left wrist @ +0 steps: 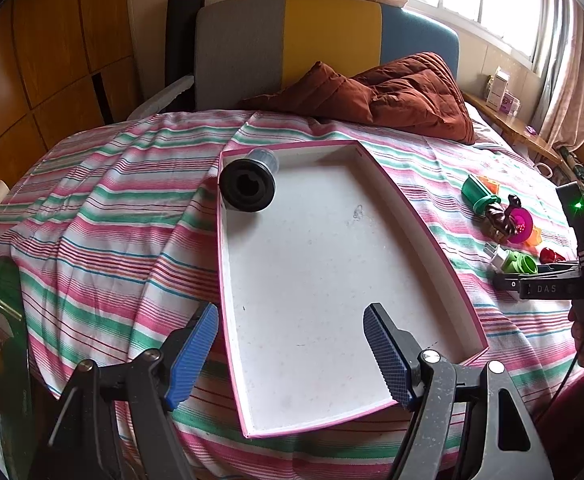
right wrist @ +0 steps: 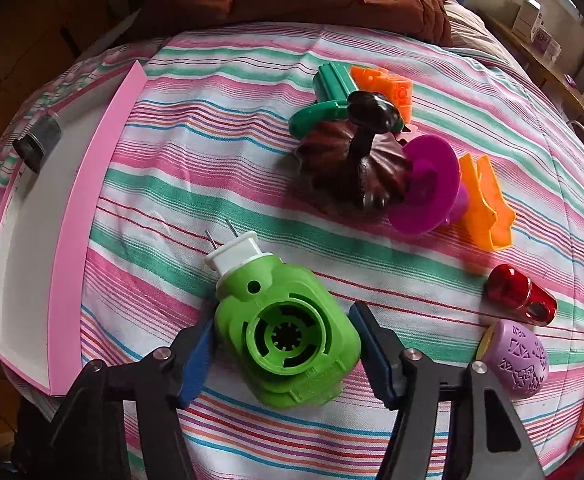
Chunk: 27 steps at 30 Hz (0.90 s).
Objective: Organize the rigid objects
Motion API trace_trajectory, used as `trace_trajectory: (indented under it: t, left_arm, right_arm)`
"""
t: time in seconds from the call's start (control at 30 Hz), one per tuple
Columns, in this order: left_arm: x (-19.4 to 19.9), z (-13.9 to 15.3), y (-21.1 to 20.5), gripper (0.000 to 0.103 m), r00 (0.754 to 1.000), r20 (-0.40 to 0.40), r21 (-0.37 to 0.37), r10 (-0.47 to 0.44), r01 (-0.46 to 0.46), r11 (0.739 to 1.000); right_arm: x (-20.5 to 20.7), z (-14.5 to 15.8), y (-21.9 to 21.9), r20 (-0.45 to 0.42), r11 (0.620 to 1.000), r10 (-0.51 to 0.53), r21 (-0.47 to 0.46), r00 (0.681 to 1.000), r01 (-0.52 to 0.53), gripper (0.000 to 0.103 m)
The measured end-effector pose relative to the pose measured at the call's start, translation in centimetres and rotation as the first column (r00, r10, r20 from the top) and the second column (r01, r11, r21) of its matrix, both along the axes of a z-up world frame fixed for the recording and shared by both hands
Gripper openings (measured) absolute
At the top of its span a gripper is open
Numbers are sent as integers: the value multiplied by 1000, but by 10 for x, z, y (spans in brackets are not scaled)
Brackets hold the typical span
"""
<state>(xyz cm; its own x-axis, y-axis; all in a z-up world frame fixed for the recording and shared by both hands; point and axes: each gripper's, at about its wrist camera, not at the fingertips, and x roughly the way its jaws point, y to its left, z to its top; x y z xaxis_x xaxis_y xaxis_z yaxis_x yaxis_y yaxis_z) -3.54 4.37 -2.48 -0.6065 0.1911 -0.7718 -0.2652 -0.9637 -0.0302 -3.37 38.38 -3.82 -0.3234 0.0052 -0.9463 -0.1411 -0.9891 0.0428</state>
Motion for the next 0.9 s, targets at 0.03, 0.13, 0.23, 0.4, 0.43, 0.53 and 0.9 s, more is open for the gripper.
trace_trajectory:
  t: [0.03,0.13,0.23,0.4,0.43,0.53,0.9]
  left_arm:
    - [0,0,0,76,1000,0,-1,0,0,1000]
    - [1,0,1,76,1000,-2,-3,-2,2,1000]
    - [0,-1,2,76,1000,1,-6,-2,2,1000]
    - [0,-2,1,76,1000,-2,-9,6,-6,1000]
    - [1,-2,0,76,1000,-3,-9,8,-8,1000]
    - [1,0,-1,76,1000,-10,-13,11,-11,1000]
    - [1,1,-10,76,1000,-15,1,28,-28,1000]
  right_arm:
    - [0,0,-1,-1,1000,3,5,1000,-3,65]
    - [1,1,-3,-2,1000,7,10,1000,-7,65]
    - [1,1,-5,-2,1000,6,12,1000,-6,65]
    - [1,1,-4,-7,999,11,32,1000,-11,65]
    - [1,1,-5,-8,999,11,34,1000,-11,65]
    - [8,-5,-1,-11,999,10,34,1000,-9,65]
    - [10,-9,-27,-21,998,13,60,1000,-12,65]
